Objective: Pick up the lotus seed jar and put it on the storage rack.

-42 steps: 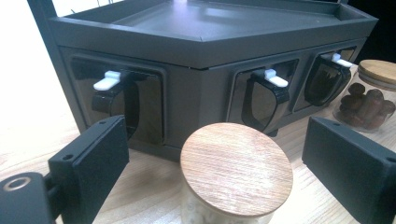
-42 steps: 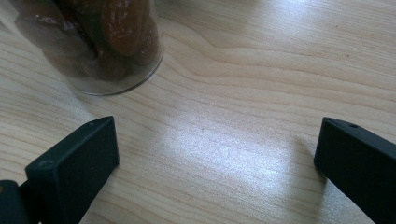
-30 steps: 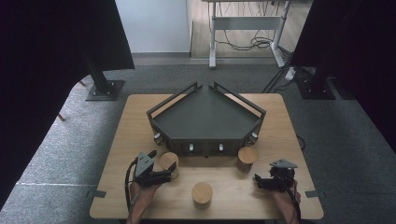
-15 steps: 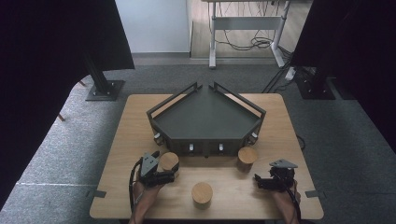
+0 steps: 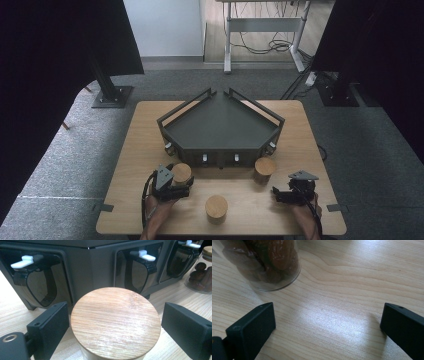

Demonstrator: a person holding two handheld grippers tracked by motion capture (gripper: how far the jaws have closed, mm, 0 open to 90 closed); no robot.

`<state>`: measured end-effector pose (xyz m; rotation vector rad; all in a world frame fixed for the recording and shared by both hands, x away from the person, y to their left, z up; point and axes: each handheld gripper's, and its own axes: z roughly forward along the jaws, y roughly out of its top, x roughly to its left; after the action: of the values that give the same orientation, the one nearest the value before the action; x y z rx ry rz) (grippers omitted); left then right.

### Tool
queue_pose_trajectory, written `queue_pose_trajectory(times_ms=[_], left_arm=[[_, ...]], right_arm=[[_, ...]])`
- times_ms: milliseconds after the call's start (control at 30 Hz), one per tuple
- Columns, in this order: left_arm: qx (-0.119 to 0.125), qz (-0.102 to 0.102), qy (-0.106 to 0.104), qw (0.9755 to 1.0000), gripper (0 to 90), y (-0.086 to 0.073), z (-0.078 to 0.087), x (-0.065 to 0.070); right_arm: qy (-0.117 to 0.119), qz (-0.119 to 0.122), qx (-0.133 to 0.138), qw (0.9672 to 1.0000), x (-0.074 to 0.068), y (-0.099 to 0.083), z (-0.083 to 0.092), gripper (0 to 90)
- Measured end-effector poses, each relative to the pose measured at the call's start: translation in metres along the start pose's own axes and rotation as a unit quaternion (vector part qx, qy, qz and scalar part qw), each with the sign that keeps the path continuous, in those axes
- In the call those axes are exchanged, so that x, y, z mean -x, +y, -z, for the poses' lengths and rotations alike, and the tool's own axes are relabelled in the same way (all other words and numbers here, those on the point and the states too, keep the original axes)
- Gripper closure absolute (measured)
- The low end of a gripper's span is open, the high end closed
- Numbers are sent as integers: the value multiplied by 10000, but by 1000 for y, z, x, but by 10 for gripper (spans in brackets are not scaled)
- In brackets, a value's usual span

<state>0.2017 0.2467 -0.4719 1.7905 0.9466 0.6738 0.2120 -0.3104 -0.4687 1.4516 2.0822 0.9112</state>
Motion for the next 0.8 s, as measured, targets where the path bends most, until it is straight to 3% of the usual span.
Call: queue_pose_trajectory(times_ms=[433, 633, 800], left_arm=[[-108, -27, 24, 9999, 106, 0, -2, 1], [-197, -24, 35, 9998, 157, -1, -4, -1], [-289, -22, -2, 9996, 253, 1, -4, -2]], right_arm=[[15, 17, 3, 10000, 0, 0, 0, 0], [20, 24, 4, 10000, 0, 0, 0, 0], [23, 26, 3, 10000, 0, 0, 0, 0]])
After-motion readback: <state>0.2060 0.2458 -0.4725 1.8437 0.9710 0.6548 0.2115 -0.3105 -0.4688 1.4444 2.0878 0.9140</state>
